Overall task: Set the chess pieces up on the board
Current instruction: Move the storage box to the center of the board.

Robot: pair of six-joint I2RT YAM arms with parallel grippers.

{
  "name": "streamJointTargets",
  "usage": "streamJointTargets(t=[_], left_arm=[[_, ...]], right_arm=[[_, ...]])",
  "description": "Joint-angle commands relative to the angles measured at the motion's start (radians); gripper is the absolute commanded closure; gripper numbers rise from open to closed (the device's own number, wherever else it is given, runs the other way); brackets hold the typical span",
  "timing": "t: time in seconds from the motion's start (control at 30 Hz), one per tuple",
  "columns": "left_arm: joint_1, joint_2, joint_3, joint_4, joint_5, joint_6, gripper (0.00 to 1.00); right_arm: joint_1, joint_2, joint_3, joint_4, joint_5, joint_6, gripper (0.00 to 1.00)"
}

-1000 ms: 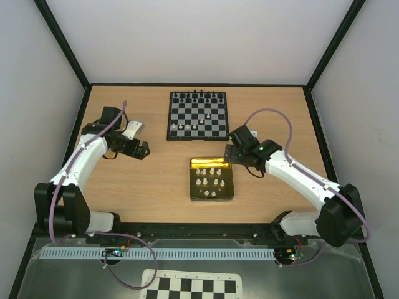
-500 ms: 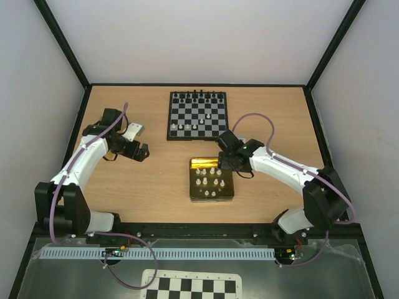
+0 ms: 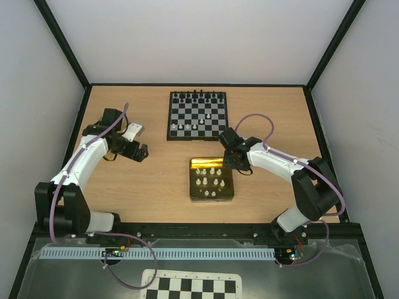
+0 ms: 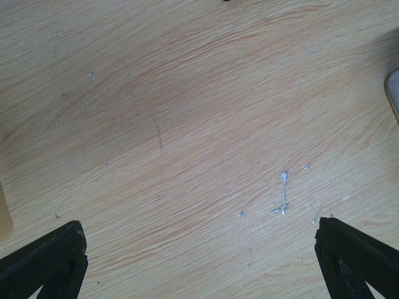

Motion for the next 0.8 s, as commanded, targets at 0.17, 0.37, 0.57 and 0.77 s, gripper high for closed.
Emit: streamJointTargets(t=[0.17, 0.37, 0.57, 0.77], left_arm=[[-0.004, 0.000, -0.006, -0.004, -0.022, 0.010, 0.01], [-0.004, 0.001, -0.006, -0.003, -0.025, 0.007, 0.01], [-0.004, 0.002, 0.005, -0.005, -0.026, 0.006, 0.01], [-0.004, 0.012, 0.013, -0.001, -0.025, 0.006, 0.01]], right_arm=[[-0.082, 0.040, -0.017, 0.021, 0.012, -0.041, 0.54], [-0.096, 0.080, 0.013, 0.029, 0.010, -0.054, 0.56], [-0.156, 0.109, 0.034, 0.008, 0.026, -0.036, 0.62], [-0.197, 0.100, 0.051, -0.042, 0.080, -0.025, 0.63]])
